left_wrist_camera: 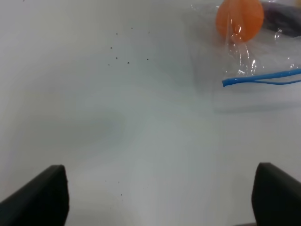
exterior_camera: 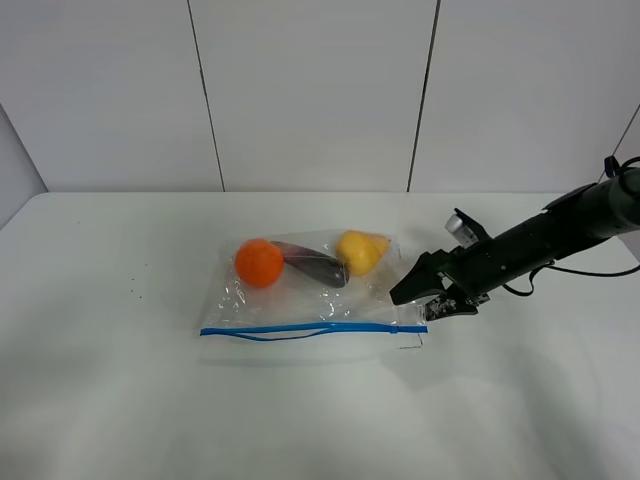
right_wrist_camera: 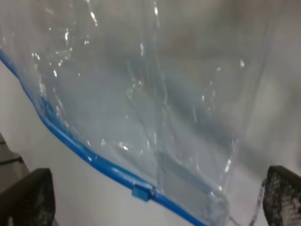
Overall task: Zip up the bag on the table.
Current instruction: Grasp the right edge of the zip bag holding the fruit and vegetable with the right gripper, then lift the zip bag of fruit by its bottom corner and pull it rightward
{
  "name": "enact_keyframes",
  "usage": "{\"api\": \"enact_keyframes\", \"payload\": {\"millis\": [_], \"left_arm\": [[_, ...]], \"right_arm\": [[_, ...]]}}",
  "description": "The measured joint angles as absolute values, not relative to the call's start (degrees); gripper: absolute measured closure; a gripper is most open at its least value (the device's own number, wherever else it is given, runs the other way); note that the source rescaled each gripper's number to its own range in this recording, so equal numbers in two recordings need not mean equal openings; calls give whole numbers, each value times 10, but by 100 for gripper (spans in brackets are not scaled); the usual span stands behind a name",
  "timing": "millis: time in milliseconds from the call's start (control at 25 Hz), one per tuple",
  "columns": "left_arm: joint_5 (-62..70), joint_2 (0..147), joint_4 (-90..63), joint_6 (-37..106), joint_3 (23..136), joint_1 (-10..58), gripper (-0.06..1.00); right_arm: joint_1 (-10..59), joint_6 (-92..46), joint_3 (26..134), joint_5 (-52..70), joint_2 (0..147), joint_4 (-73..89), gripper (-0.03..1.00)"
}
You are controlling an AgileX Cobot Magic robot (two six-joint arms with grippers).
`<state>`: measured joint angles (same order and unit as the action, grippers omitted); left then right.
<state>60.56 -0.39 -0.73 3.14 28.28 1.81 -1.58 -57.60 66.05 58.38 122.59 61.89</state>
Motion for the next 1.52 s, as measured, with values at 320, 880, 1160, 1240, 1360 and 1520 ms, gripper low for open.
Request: {"api": "enact_keyframes", "payload": {"millis": [320, 880, 1160, 1240, 1360, 1520], "left_arm": [[606, -4, -7, 31, 283, 18, -6], [606, -4, -7, 31, 283, 18, -6], [606, -4, -7, 31, 283, 18, -6], [606, -4, -7, 31, 283, 18, -6], [606, -4, -7, 31, 283, 18, -6], [606, -4, -8, 31, 283, 18, -6]], "right_arm": [[-16, -601, 661, 596, 1233, 645, 20], [-16, -593, 661, 600, 1233, 615, 52], [-16, -590, 661, 600, 1233, 611, 81], [-16, -590, 661, 604, 1233, 610, 97], [-16, -590, 661, 613, 1233, 611, 97], [-16, -590, 661, 632, 1233, 628, 97]]}}
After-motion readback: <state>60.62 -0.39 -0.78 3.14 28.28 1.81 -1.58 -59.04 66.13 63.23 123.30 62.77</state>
